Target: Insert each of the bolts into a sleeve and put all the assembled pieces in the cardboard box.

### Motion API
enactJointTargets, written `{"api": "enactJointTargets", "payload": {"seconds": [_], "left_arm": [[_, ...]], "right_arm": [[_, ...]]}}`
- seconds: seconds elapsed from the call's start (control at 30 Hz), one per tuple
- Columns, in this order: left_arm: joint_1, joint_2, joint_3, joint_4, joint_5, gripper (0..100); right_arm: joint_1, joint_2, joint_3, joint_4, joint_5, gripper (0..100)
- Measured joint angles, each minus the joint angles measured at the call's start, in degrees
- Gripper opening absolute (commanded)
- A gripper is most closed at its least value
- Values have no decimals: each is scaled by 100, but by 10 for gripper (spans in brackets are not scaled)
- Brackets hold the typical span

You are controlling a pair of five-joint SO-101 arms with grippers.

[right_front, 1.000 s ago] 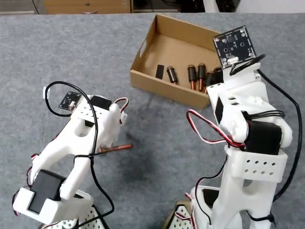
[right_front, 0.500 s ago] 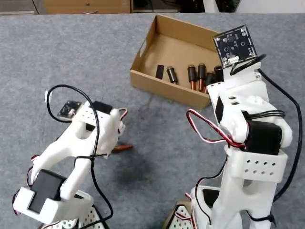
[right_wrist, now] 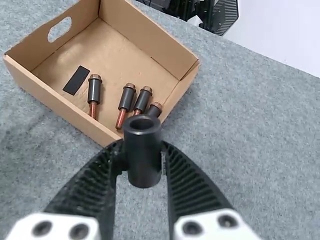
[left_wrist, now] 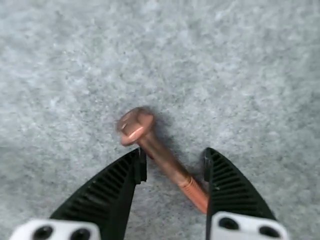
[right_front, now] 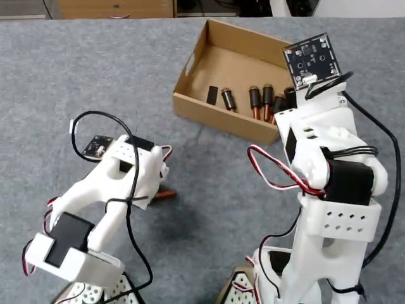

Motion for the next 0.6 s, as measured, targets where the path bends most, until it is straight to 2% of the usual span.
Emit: {"api": "enactJointTargets", "payload": {"seconds": [0.17,0.37,0.6], "left_arm": [[0,369,-158,-9,0,192],[18,607,-659,422,9,24],[26,976,-1134,923,18,20]], "right_arm": [[0,0,0,0,0,2],[0,0,0,0,0,2],[0,0,0,0,0,2]]}}
